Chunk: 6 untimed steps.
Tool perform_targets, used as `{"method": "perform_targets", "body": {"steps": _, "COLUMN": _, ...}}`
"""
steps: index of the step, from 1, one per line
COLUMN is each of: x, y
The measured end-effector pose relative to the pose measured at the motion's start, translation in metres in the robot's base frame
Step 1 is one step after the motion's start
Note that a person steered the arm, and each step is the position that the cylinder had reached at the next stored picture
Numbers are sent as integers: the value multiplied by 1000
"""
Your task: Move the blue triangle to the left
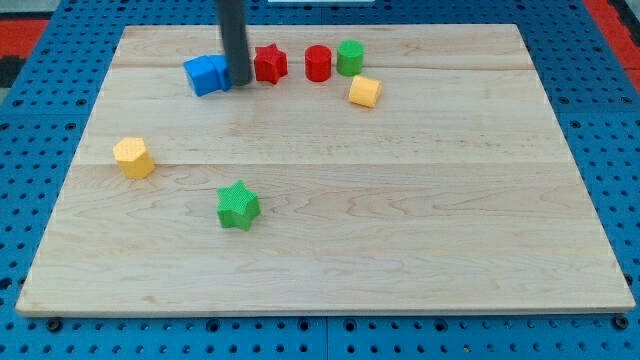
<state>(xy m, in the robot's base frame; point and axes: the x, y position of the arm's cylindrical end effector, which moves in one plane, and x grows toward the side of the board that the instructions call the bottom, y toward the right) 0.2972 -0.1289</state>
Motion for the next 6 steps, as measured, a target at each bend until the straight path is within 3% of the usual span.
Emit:
{"method": "perform_targets", "body": {"steps": 2, "x": -44, "y": -18}}
{"method": "perform_targets", "body": {"steps": 4, "x": -49, "y": -111}}
{"method": "perform_targets", "body": {"steps": 5, "x": -64, "y": -46}}
{"method": "perform_targets", "body": {"steps": 6, "x": -47, "y": 0}}
